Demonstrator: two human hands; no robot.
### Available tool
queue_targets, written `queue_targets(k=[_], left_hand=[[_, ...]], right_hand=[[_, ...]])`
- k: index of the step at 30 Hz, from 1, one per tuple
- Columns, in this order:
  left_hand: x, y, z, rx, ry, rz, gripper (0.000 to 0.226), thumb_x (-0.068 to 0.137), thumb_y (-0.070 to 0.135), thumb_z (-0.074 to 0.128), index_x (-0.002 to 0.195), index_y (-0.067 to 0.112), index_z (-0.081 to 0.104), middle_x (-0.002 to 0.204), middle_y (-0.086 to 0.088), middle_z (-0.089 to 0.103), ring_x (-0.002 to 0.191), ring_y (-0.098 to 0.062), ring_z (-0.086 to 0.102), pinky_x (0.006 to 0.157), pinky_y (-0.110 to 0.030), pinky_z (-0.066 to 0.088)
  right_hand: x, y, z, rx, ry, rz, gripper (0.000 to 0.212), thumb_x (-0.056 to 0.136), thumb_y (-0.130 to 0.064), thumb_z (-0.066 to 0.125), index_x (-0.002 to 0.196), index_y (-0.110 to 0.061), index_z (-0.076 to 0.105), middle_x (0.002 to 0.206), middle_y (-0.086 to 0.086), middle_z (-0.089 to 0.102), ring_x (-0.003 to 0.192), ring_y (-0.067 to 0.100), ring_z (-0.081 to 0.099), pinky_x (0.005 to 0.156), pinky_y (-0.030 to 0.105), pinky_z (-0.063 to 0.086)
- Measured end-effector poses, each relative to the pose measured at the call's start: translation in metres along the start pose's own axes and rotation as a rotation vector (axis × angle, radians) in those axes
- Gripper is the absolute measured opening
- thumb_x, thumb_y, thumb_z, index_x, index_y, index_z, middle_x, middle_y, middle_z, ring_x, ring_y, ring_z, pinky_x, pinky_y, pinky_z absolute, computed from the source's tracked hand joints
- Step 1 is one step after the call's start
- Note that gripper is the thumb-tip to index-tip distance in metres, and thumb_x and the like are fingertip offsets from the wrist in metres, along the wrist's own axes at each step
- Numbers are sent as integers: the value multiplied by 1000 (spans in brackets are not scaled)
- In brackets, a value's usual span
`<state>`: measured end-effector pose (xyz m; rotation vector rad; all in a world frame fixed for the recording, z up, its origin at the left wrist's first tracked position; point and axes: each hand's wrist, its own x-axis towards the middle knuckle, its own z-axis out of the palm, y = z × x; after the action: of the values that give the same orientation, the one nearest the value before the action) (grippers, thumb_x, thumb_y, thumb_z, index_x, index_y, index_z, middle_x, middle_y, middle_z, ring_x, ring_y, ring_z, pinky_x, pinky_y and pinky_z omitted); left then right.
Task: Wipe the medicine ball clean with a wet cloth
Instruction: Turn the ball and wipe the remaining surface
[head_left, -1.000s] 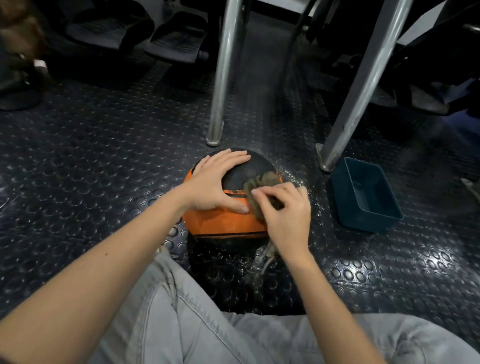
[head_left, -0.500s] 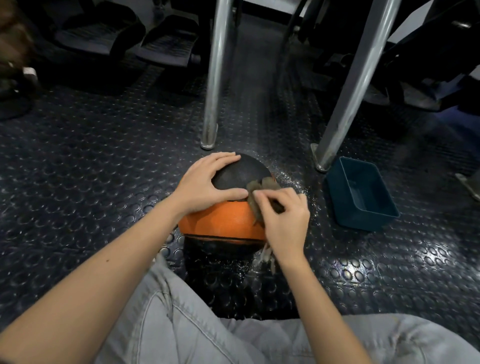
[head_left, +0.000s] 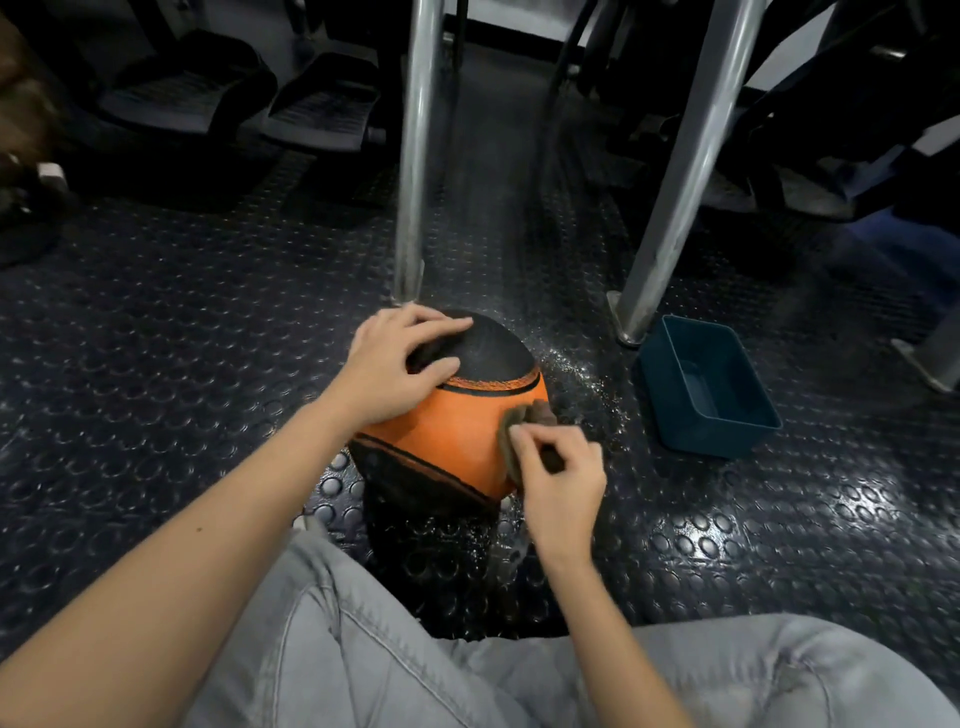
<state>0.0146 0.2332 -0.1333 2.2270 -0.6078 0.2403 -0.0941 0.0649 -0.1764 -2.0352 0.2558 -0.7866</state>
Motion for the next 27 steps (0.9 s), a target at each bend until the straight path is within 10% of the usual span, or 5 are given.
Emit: queue_targets(k=[3, 7, 16, 22, 27], left_hand=[[-5, 18, 17, 40, 14, -56, 39, 91, 36, 44, 129, 34, 55, 139, 9, 48, 135, -16, 34, 114, -45, 17], [-16, 17, 26, 63, -67, -87, 63, 78, 66, 52, 136, 42, 41, 150, 19, 28, 144, -7, 9, 115, -41, -2], [-18, 10, 16, 61, -109, -36, 76, 60, 79, 45, 130, 52, 33, 150, 21, 26, 144, -7, 9, 115, -39, -2], [-18, 11, 17, 26, -110, -8, 75, 59, 78, 47, 128, 53, 31, 141, 31, 21, 137, 5, 7, 114, -37, -2], [-14, 11, 0, -106, -257, -27, 87, 54, 64, 70, 131, 46, 33, 142, 28, 22, 135, 6, 10, 116, -32, 4]], right_hand=[[-11, 0, 5, -29, 58, -113, 14, 80, -35, 66, 81, -22, 72, 82, -25, 58, 79, 3, 45, 77, 14, 36], [1, -2, 9, -70, 71, -167, 17, 83, -35, 61, 83, -22, 72, 85, -19, 61, 80, 8, 45, 74, 28, 40], [91, 7, 16, 58, -121, 267, 6, 88, -21, 65, 88, -18, 71, 86, -7, 68, 87, 9, 62, 90, 40, 49], [17, 2, 3, 32, 28, 32, 4, 84, -17, 70, 83, -20, 71, 84, -9, 65, 85, 8, 52, 80, 11, 35], [82, 19, 7, 126, -120, 290, 5, 87, -18, 66, 85, -21, 69, 85, -6, 69, 80, -1, 59, 77, 17, 46]])
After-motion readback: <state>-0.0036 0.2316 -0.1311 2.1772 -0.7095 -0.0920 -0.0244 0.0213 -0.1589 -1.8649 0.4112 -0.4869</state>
